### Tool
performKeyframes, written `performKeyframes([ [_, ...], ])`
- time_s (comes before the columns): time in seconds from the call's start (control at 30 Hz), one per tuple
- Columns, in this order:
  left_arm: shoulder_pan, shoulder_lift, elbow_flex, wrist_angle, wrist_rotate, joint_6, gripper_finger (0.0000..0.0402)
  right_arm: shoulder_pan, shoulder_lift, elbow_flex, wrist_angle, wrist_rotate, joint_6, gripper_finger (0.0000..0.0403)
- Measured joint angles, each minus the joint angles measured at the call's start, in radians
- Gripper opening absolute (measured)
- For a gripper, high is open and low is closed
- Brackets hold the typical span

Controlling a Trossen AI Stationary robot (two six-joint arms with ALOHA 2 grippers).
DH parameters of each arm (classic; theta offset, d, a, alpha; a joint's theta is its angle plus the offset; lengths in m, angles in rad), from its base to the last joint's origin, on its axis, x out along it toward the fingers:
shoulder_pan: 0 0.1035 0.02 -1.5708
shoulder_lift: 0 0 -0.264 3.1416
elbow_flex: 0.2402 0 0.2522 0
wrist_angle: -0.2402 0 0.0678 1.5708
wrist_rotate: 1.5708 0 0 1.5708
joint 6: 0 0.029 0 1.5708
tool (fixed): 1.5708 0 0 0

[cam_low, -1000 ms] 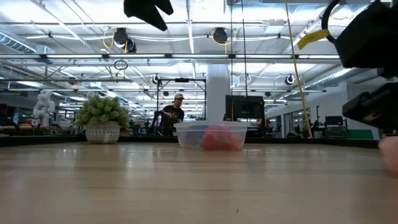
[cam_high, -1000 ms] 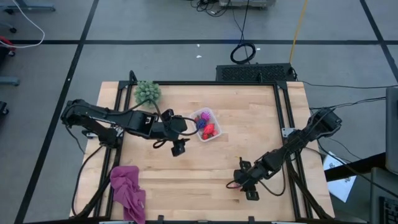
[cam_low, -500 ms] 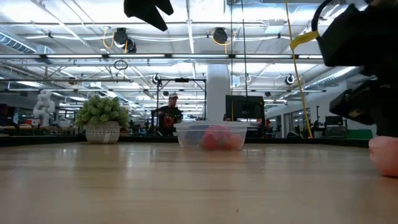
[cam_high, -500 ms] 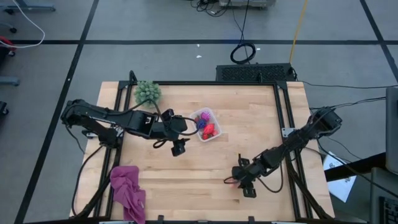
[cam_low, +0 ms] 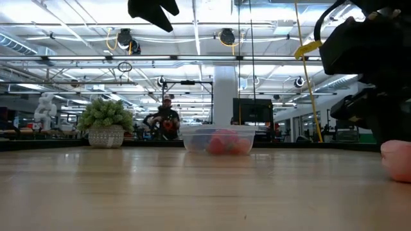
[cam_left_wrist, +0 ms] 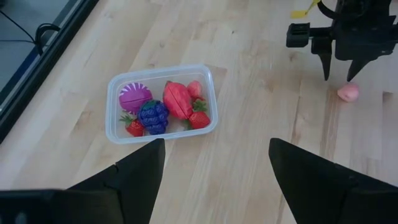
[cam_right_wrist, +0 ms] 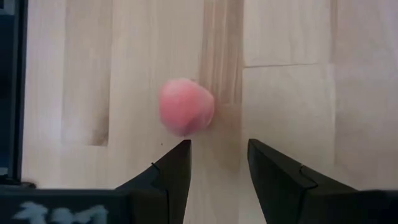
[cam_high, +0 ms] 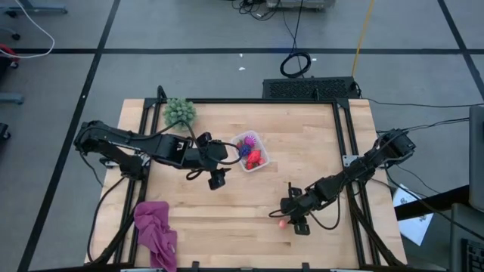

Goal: Pick and placing Produce into tupperware
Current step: Put the peach into the transparent bin

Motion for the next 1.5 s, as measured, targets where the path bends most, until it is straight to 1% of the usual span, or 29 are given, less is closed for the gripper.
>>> performKeyframes([
  [0.67, 0.0, 0.0, 0.0, 0.0, 0.0, 0.002, 0.0294, 0.001, -0.001, 0.0, 0.083, -0.003, 0.002, 0.0151],
  [0.9, 0.0, 0.0, 0.0, 0.0, 0.0, 0.001, 0.0294, 0.001, -0.002, 0.01, 0.102, -0.004, -0.074, 0.015],
  [1.0, 0.0, 0.0, 0.0, 0.0, 0.0, 0.001, 0.0294, 0.001, -0.022, 0.011, 0.099, -0.004, -0.097, 0.0151],
  [1.2, 0.0, 0.0, 0.0, -0.003, 0.0, 0.001, 0.0294, 0.001, -0.065, 0.012, 0.099, -0.005, -0.104, 0.0151],
  [1.5, 0.0, 0.0, 0.0, -0.003, 0.0, 0.003, 0.0294, -0.006, -0.069, 0.012, 0.099, -0.009, -0.12, 0.0151],
])
